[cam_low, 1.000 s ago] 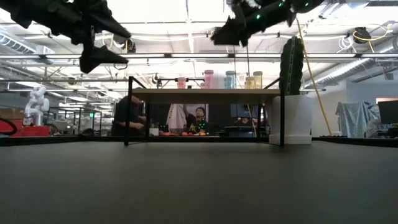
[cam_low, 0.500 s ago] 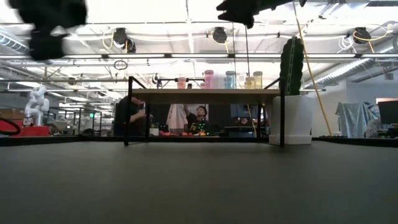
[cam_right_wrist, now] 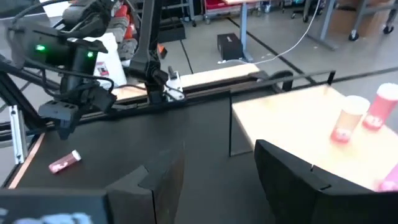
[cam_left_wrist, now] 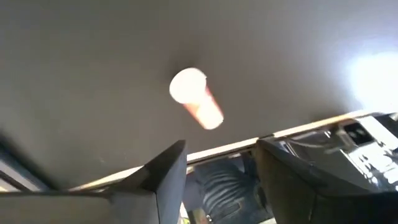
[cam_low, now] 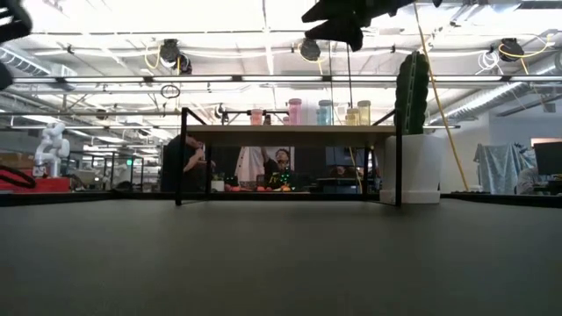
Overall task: Pick and place medicine bottles onto shelf by color
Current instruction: Put the red pill bottle on the shelf aligned with the other red pill bottles
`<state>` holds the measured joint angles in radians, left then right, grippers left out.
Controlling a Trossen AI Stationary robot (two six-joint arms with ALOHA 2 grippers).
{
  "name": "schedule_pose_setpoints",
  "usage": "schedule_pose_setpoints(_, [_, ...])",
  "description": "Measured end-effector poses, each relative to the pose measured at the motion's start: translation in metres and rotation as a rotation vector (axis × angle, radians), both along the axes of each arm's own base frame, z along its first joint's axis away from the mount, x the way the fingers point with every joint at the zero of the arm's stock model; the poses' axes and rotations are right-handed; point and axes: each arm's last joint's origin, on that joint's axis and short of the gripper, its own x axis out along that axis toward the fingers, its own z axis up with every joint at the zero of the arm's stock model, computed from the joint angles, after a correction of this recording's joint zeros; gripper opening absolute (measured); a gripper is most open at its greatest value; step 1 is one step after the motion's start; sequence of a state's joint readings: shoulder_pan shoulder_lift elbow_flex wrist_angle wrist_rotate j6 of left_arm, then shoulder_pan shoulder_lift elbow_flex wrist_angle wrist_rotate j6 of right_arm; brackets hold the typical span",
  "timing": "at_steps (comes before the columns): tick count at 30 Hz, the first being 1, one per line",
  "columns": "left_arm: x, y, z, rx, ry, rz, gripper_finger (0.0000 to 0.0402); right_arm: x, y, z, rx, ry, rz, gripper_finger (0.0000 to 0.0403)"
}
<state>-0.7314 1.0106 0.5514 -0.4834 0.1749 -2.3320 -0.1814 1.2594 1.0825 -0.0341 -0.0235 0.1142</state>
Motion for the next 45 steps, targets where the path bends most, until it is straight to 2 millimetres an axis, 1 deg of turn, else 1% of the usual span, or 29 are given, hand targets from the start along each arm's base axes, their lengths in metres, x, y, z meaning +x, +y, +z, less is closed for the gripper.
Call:
schedule_pose_setpoints(4, [0.007, -0.023, -0.016, -0.023, 0.051, 0.011, 0.0209, 0.0, 0.006, -0.007, 0.008, 0.019, 0.019, 0.0189])
schedule_pose_setpoints(8, [0.021, -0.039, -0.036, -0.032, 0.055, 0.018, 0.0231, 0.001, 0.011, -0.01, 0.003, 0.028, 0.039, 0.0189])
schedule_pose_setpoints(12, [0.033, -0.047, -0.055, -0.032, 0.067, 0.017, 0.0248, 0.001, 0.015, -0.012, -0.004, 0.034, 0.059, 0.0189])
schedule_pose_setpoints(16, [0.033, -0.051, -0.072, -0.043, 0.195, -0.024, 0.0252, 0.0, 0.017, -0.01, -0.036, 0.031, 0.078, 0.0189])
schedule_pose_setpoints(19, [0.034, -0.053, -0.077, -0.048, 0.228, -0.042, 0.0247, -0.002, 0.018, -0.008, -0.052, 0.025, 0.086, 0.0189])
schedule_pose_setpoints(23, [0.035, -0.051, -0.078, -0.037, 0.219, -0.059, 0.0218, -0.006, 0.019, -0.003, -0.07, 0.008, 0.114, 0.0189])
schedule_pose_setpoints(30, [0.035, -0.051, -0.078, -0.03, 0.224, -0.071, 0.0127, -0.013, 0.02, 0.006, -0.099, -0.024, 0.121, 0.0189])
schedule_pose_setpoints(33, [0.035, -0.051, -0.078, -0.027, 0.223, -0.066, 0.0101, -0.014, 0.02, 0.006, -0.1, -0.027, 0.12, 0.0189])
schedule_pose_setpoints(37, [0.038, -0.05, -0.078, -0.033, 0.211, -0.054, 0.0094, -0.014, 0.022, 0.006, -0.08, -0.032, 0.192, 0.0189])
schedule_pose_setpoints(40, [0.043, -0.05, -0.073, -0.045, 0.175, -0.027, 0.0105, -0.013, 0.025, 0.006, -0.064, -0.037, 0.256, 0.0189])
schedule_pose_setpoints(43, [0.052, -0.049, -0.065, 0.011, 0.082, 0.031, 0.0118, -0.013, 0.026, 0.006, -0.056, -0.043, 0.29, 0.0189])
schedule_pose_setpoints(45, [0.059, -0.05, -0.06, 0.051, 0.0, 0.044, 0.012, -0.013, 0.027, 0.008, -0.053, -0.059, 0.302, 0.0189])
